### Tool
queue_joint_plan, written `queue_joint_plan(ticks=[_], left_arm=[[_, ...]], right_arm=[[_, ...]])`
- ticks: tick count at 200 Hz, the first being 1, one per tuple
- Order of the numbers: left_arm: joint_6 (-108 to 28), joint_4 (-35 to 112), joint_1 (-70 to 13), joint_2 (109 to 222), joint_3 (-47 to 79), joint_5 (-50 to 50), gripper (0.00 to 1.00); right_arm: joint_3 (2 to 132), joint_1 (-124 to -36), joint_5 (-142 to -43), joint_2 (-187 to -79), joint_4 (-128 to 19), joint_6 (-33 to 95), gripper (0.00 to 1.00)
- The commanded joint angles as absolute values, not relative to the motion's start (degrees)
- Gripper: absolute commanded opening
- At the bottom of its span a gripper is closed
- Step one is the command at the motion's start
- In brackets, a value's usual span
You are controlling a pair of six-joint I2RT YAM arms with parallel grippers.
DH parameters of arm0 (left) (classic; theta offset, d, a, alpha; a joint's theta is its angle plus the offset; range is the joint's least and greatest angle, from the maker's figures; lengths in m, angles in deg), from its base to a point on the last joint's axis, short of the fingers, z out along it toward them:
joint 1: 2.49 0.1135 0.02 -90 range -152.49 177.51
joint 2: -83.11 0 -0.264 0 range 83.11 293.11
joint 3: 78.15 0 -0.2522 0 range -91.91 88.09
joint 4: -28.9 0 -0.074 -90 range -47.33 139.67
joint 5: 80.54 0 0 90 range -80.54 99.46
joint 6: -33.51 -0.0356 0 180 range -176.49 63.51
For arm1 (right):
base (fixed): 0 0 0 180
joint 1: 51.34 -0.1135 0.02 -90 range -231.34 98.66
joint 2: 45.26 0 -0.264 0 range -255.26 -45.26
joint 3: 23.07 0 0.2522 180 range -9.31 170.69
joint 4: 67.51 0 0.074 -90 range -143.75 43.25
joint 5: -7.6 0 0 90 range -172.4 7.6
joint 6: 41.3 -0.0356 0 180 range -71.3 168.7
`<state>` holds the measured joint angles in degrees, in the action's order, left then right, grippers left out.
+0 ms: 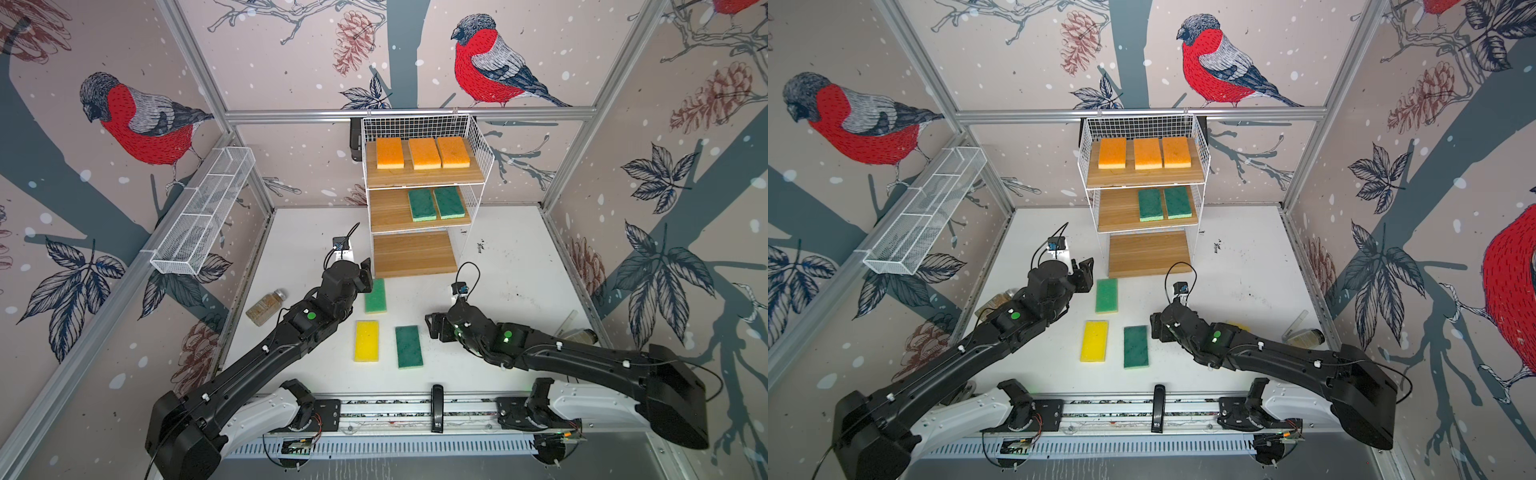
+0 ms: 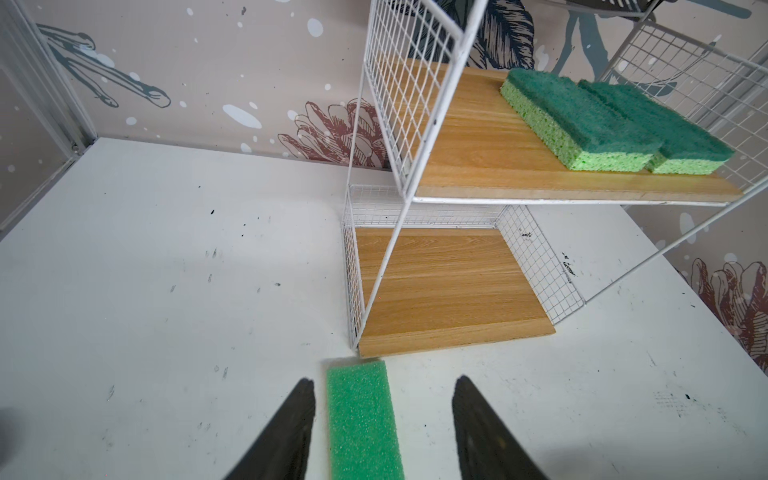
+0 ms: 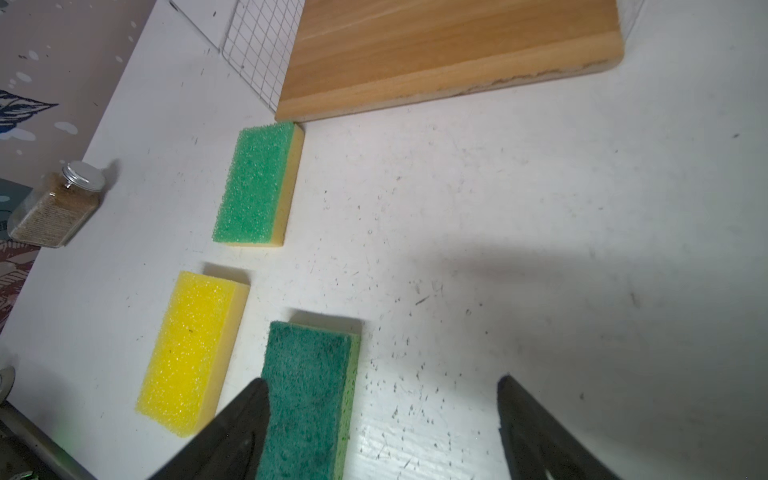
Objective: Place and organize the cleaning sponges onto the shelf
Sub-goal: 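Withdraw the left gripper while the right gripper moves over the table pads, then lower the right gripper over the dark green pad on the table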
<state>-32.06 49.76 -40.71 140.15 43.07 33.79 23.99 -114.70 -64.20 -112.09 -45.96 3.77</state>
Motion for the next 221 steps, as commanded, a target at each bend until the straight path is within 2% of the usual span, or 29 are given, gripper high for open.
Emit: queue_joint_plan(ticks=[1,39,94,221], left_arm=[[-30.08,51.74,-40.33,138.99,43.86,34.02,0.56],[-28.58,53.91,-39.47,135.88,45.53,33.98,0.58],[-27.38,55.38,-38.63,130.56,47.97,33.07,0.61],[-28.67,56.22,-37.04,127.24,48.80,31.07,0.66]], right_arm=[[24.64,-117.28,-61.88,-113.65,-44.88,0.50,0.86],[26.90,-123.57,-59.98,-116.80,-43.57,-1.41,0.88],[33.88,-129.70,-59.95,-127.48,-38.04,-2.36,0.90],[43.32,-133.78,-64.71,-139.10,-29.17,-6.26,0.92]])
